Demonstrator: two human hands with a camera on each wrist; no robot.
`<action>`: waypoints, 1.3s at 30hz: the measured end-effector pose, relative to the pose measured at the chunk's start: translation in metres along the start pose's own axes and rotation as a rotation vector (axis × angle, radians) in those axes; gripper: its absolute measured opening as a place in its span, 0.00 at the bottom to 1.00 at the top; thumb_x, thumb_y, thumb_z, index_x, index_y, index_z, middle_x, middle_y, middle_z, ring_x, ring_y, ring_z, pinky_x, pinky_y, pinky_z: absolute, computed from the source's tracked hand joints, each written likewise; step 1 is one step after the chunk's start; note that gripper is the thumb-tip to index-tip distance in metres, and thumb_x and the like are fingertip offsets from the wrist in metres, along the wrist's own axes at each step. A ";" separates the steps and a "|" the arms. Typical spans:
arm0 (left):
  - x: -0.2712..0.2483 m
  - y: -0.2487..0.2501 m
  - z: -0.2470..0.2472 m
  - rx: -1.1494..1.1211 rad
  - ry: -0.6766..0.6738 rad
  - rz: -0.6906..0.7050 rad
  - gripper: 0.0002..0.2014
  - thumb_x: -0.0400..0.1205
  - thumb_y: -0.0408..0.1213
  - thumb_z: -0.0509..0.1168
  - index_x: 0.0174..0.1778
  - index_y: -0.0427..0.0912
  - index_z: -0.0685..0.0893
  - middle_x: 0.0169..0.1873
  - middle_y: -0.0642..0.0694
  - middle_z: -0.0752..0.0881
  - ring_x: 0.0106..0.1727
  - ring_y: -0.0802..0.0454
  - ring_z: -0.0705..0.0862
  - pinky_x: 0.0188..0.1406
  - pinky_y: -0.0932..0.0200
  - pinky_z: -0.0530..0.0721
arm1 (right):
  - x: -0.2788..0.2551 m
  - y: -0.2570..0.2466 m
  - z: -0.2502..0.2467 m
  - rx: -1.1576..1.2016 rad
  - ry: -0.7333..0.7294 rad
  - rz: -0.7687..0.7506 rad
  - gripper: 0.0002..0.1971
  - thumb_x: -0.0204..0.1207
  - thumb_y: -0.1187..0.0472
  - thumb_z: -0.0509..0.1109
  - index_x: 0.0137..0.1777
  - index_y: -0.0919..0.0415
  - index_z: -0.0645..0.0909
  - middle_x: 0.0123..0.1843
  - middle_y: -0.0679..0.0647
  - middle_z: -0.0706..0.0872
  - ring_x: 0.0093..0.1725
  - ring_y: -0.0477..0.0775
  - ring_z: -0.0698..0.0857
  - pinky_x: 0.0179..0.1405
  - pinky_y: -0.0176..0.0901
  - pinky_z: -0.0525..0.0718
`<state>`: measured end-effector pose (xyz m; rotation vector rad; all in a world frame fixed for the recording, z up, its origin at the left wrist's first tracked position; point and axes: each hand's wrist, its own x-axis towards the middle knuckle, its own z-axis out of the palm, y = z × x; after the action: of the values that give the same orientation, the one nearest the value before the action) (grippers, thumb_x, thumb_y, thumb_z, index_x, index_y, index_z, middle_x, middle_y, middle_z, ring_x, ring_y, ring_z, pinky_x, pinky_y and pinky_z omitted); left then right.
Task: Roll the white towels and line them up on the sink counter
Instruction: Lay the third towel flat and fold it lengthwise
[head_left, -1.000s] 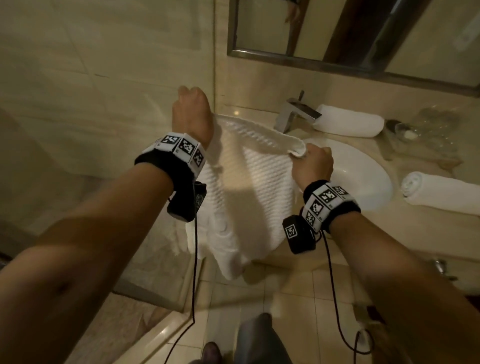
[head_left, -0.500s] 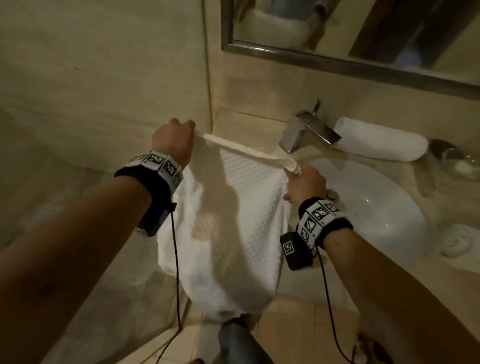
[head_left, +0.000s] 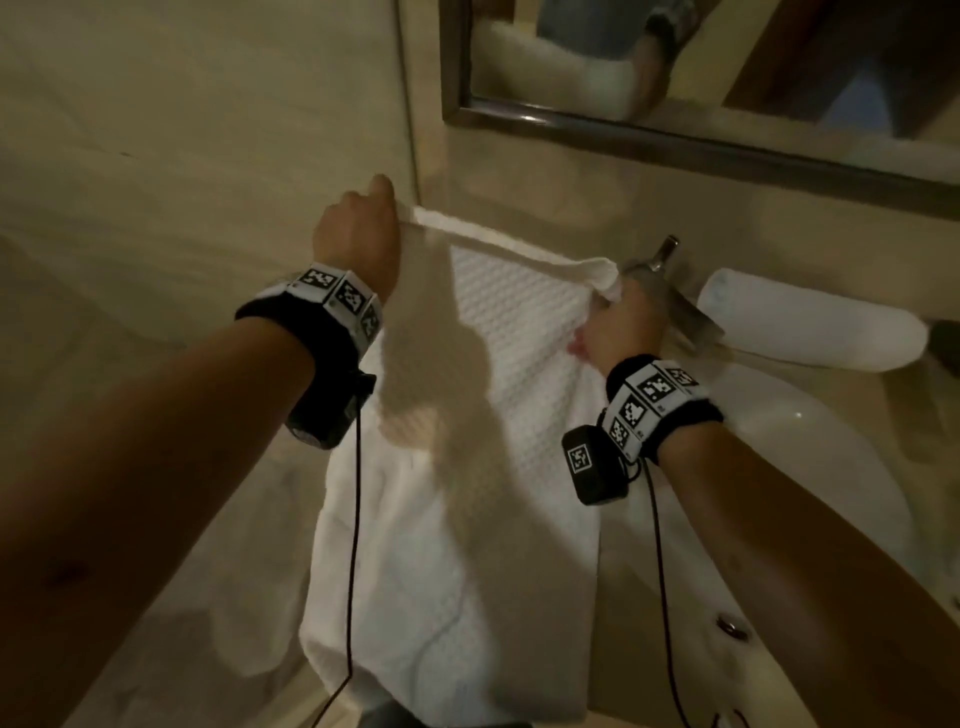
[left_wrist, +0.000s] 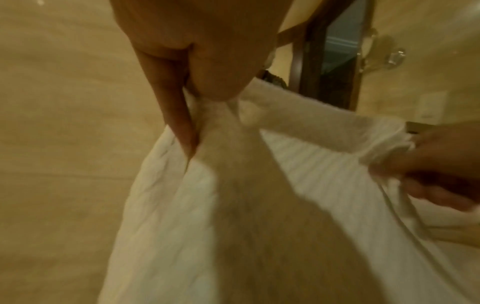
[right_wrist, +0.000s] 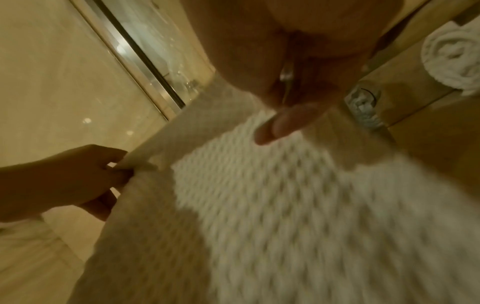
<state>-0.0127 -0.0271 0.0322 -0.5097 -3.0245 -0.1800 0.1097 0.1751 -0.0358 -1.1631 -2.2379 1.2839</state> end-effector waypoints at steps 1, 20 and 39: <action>0.009 0.001 0.006 0.027 -0.050 -0.009 0.12 0.85 0.26 0.53 0.64 0.30 0.72 0.57 0.27 0.80 0.57 0.27 0.80 0.45 0.41 0.76 | 0.006 0.002 0.004 -0.015 -0.074 0.066 0.15 0.82 0.62 0.64 0.66 0.68 0.76 0.42 0.62 0.88 0.23 0.47 0.87 0.20 0.35 0.82; 0.068 0.010 0.160 -0.231 -0.642 -0.144 0.22 0.88 0.40 0.52 0.75 0.33 0.63 0.68 0.28 0.74 0.67 0.31 0.76 0.61 0.45 0.75 | 0.056 0.033 0.073 -0.515 -0.324 0.125 0.24 0.82 0.54 0.65 0.74 0.64 0.69 0.69 0.64 0.78 0.66 0.65 0.79 0.61 0.52 0.81; 0.118 0.039 0.137 0.038 -0.238 -0.026 0.13 0.87 0.34 0.53 0.63 0.34 0.76 0.59 0.32 0.83 0.60 0.34 0.82 0.53 0.47 0.78 | 0.087 0.004 0.092 -0.463 -0.091 0.006 0.18 0.81 0.68 0.60 0.69 0.72 0.67 0.62 0.70 0.78 0.59 0.68 0.80 0.52 0.51 0.76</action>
<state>-0.1172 0.0648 -0.0887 -0.5238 -3.2590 -0.0674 0.0020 0.1903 -0.1008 -1.2787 -2.6906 0.8536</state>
